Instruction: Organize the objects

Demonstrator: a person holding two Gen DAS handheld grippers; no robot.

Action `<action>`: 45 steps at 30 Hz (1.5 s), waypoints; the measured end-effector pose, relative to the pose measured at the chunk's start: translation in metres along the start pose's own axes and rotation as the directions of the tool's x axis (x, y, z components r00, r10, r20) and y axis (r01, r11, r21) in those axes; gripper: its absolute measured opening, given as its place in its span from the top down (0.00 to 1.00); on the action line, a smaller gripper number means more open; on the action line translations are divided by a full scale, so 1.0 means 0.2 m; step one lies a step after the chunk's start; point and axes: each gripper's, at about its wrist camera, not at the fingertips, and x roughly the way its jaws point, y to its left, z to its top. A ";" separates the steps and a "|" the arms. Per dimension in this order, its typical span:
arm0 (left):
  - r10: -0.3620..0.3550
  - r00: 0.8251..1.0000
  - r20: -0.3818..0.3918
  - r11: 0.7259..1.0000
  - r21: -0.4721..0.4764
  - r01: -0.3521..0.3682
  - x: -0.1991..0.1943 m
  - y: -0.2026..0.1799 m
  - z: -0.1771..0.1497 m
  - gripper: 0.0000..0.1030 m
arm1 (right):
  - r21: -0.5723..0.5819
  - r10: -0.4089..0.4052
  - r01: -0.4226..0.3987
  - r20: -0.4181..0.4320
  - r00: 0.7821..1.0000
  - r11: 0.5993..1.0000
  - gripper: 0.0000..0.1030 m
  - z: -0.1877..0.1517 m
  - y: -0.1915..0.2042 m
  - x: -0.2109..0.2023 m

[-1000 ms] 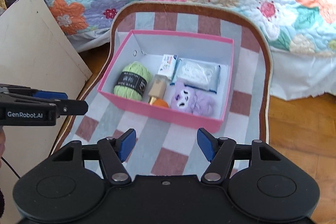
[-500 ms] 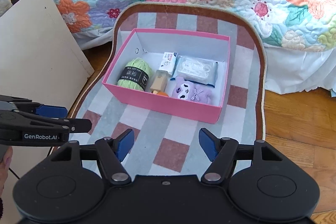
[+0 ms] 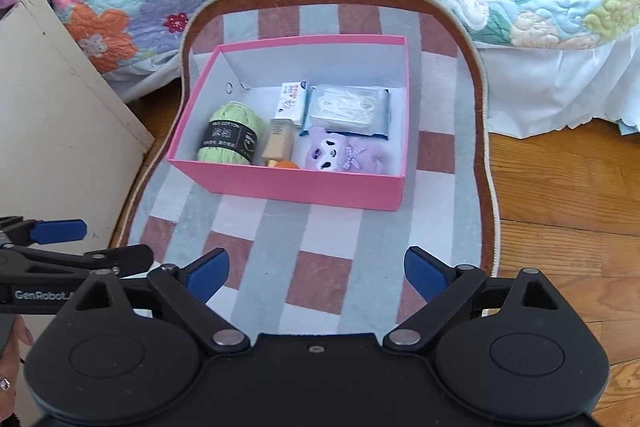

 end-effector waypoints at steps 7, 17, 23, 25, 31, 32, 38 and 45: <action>0.012 0.999 -0.045 0.999 -0.032 -0.014 0.02 0.02 0.01 0.01 | -0.039 0.004 -0.005 -0.033 0.999 0.999 0.06 -0.01 -0.01 0.01; 0.008 0.999 -0.043 0.999 -0.043 -0.009 0.00 0.04 0.00 0.01 | -0.003 -0.009 0.009 -0.060 0.998 1.000 0.00 -0.02 -0.03 0.01; 0.024 0.998 -0.055 0.999 -0.041 -0.027 -0.02 0.04 0.00 0.01 | -0.011 -0.033 0.032 -0.075 0.997 0.999 0.00 -0.02 -0.03 0.02; 0.030 0.998 -0.059 0.999 -0.041 -0.033 -0.02 0.05 0.00 0.01 | -0.007 -0.032 0.031 -0.080 0.996 0.999 0.00 -0.02 -0.03 0.03; 0.062 0.994 -0.094 0.997 -0.031 -0.065 0.02 0.06 0.01 0.01 | -0.005 -0.045 0.045 -0.091 0.995 0.999 0.00 -0.03 -0.02 0.03; 0.064 0.993 -0.100 0.997 -0.032 -0.068 0.03 0.07 0.01 0.01 | -0.006 -0.048 0.047 -0.093 0.994 0.999 0.00 -0.03 -0.02 0.04; 0.085 0.989 -0.121 0.996 -0.023 -0.089 0.04 0.09 0.01 0.01 | -0.012 -0.056 0.055 -0.103 0.993 0.998 0.00 -0.03 0.00 0.04; 0.094 0.986 -0.135 0.995 -0.023 -0.098 0.05 0.11 0.01 0.01 | -0.011 -0.063 0.062 -0.108 0.992 0.998 0.00 -0.03 0.00 0.04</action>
